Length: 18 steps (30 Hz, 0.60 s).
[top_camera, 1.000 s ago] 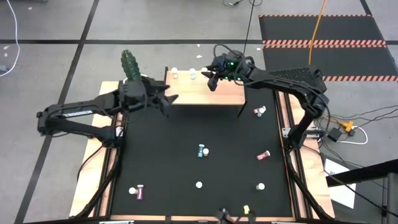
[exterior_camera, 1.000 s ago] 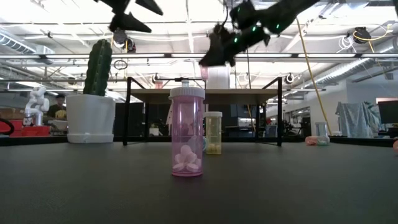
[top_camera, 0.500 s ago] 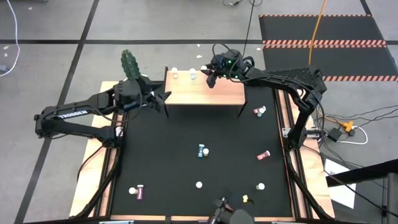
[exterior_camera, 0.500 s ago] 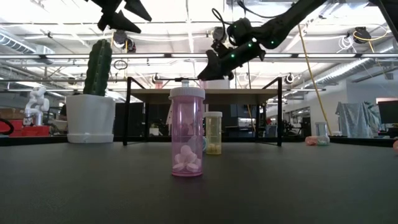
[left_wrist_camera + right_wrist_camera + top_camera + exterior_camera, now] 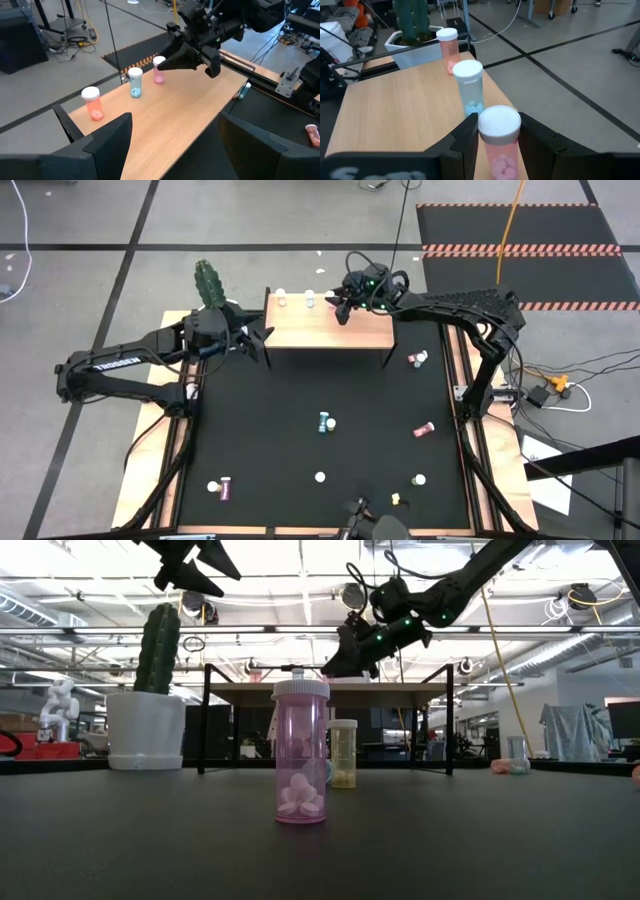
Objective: Pick and place medicine bottles onto shelf by color
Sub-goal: Put the top pink pill bottle on the shelf
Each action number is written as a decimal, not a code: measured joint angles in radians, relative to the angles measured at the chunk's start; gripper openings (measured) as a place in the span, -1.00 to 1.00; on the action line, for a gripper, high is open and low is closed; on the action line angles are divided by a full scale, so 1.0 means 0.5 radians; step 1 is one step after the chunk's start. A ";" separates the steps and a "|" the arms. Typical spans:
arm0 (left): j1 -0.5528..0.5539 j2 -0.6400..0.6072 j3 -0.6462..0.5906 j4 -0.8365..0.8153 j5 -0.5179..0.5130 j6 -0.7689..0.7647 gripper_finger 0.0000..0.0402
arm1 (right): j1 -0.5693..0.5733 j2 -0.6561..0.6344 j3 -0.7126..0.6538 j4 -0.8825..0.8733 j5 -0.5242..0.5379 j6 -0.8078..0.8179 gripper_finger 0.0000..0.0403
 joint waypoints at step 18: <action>-0.018 0.000 0.000 0.002 0.000 -0.024 0.44 | -0.032 0.002 -0.001 -0.016 -0.033 -0.015 -0.23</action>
